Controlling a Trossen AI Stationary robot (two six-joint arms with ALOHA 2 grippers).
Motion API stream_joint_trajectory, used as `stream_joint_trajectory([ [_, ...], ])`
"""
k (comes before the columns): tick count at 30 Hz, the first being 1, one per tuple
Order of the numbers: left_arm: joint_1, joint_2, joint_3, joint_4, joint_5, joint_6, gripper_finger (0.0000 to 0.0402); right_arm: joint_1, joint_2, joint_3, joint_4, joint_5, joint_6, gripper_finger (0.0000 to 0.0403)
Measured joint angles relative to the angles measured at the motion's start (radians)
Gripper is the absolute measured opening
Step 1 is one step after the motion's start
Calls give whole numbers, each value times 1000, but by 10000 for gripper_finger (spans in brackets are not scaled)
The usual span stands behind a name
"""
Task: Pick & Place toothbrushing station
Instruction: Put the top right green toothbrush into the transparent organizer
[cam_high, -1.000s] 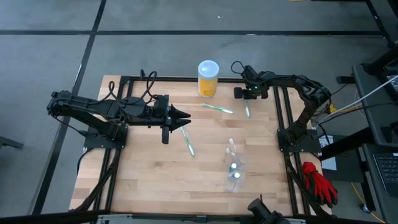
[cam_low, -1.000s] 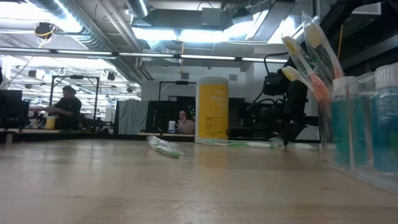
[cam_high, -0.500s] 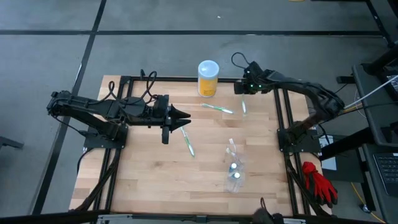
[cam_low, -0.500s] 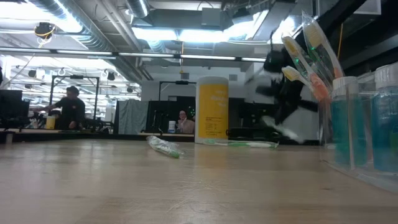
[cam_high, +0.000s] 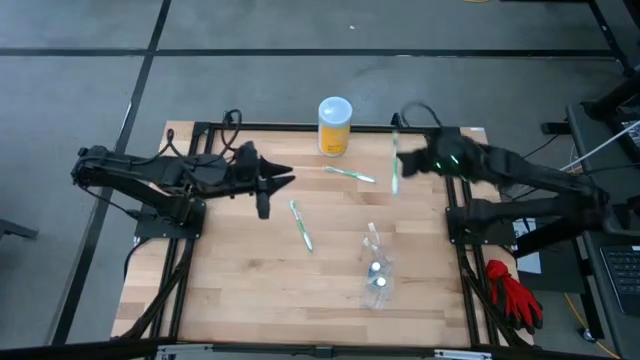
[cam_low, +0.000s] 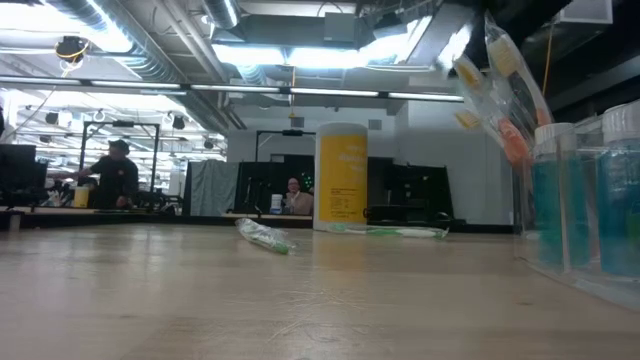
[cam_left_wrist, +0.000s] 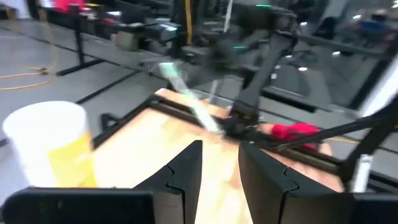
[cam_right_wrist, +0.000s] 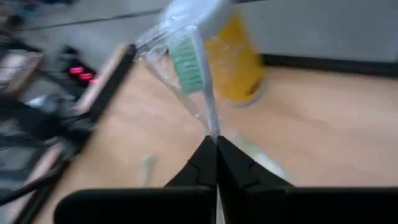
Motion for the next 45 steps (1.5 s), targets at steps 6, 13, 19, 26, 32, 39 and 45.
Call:
stream_joint_trajectory([
  [6,-5,-88,0,-105,-56,19,101,509,-149,-114,152,273,108,0],
  [13,-14,-168,0,-143,-105,72,101,928,-63,-300,780,537,-55,0],
  [19,-14,-172,0,-177,-107,68,101,1075,156,-354,1203,599,-174,0],
  [26,-14,-165,0,-192,-92,12,101,1191,339,-354,1406,684,-175,0],
  [32,-14,-164,0,-191,-74,-18,101,1295,448,-354,1503,809,-197,0],
  [39,-14,-164,0,-184,-49,-42,101,1327,550,-327,1513,904,-318,0],
  [45,-14,-164,0,-178,-43,-67,101,1328,651,-281,1509,969,-357,0],
])
